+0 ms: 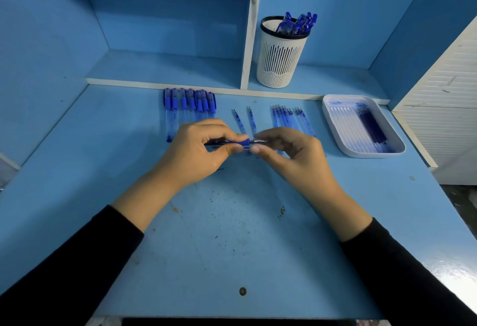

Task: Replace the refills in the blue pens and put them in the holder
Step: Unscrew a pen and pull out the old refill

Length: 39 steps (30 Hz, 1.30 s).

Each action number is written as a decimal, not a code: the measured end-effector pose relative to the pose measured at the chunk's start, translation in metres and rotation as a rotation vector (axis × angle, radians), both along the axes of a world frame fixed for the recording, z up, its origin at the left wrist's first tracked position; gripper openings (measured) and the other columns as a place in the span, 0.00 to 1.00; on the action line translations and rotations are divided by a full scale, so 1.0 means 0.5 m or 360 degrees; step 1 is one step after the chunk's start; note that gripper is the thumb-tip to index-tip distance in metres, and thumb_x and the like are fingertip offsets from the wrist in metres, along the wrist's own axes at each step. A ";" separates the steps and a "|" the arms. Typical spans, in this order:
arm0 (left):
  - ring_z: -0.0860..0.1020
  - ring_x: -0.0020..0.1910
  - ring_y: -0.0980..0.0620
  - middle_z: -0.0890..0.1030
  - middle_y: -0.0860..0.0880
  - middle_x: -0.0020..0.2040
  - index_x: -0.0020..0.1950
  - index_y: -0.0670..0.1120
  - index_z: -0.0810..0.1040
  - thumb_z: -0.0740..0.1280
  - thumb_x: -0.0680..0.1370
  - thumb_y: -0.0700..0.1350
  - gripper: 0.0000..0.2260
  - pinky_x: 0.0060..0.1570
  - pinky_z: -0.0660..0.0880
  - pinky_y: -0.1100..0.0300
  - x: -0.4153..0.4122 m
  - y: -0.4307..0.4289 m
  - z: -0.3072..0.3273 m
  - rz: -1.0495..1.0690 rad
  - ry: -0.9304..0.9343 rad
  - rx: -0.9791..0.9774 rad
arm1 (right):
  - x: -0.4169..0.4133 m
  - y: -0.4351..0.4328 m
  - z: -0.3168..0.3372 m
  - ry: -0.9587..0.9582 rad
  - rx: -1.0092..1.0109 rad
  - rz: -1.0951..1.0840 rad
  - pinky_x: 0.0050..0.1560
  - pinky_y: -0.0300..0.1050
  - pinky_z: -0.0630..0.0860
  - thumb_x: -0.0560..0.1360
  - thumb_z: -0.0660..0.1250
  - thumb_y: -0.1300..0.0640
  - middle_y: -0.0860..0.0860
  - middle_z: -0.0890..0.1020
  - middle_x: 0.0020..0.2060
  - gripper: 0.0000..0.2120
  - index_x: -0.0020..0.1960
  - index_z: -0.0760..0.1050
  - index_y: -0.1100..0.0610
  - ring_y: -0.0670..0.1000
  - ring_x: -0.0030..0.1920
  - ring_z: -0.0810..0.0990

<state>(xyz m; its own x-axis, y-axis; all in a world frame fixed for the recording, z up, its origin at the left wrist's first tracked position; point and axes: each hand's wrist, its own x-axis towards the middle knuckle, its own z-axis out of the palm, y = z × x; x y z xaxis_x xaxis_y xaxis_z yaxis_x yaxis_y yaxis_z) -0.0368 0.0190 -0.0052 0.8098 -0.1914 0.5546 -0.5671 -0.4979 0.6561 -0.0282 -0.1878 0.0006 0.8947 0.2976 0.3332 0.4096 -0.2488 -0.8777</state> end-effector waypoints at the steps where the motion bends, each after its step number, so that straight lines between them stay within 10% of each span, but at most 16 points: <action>1: 0.81 0.42 0.60 0.83 0.53 0.43 0.49 0.41 0.85 0.76 0.72 0.38 0.06 0.46 0.74 0.69 0.001 0.001 0.000 0.0001 -0.0010 0.0006 | -0.001 0.000 0.000 -0.0013 0.0012 0.0022 0.51 0.46 0.77 0.70 0.75 0.51 0.46 0.84 0.42 0.11 0.50 0.80 0.53 0.48 0.46 0.83; 27: 0.82 0.41 0.58 0.84 0.49 0.42 0.47 0.40 0.86 0.76 0.72 0.40 0.06 0.46 0.78 0.65 -0.009 0.005 0.008 0.0002 -0.0077 0.0055 | -0.009 0.011 0.005 -0.0137 -0.0018 -0.0080 0.50 0.48 0.78 0.71 0.74 0.60 0.46 0.84 0.37 0.02 0.44 0.82 0.57 0.50 0.41 0.82; 35: 0.82 0.43 0.57 0.84 0.51 0.44 0.49 0.46 0.85 0.76 0.72 0.38 0.08 0.49 0.77 0.66 -0.004 0.023 0.013 0.0124 0.0125 -0.0067 | -0.004 0.026 0.014 0.0327 0.0246 -0.0009 0.46 0.32 0.76 0.72 0.74 0.60 0.47 0.86 0.41 0.09 0.52 0.82 0.58 0.43 0.41 0.84; 39: 0.84 0.43 0.58 0.85 0.57 0.44 0.48 0.53 0.84 0.76 0.72 0.39 0.10 0.51 0.79 0.61 -0.002 0.039 0.020 0.0291 0.0257 -0.0239 | 0.009 0.021 -0.002 0.0003 -0.0231 -0.0081 0.50 0.27 0.72 0.72 0.74 0.58 0.43 0.84 0.44 0.10 0.53 0.82 0.56 0.37 0.44 0.80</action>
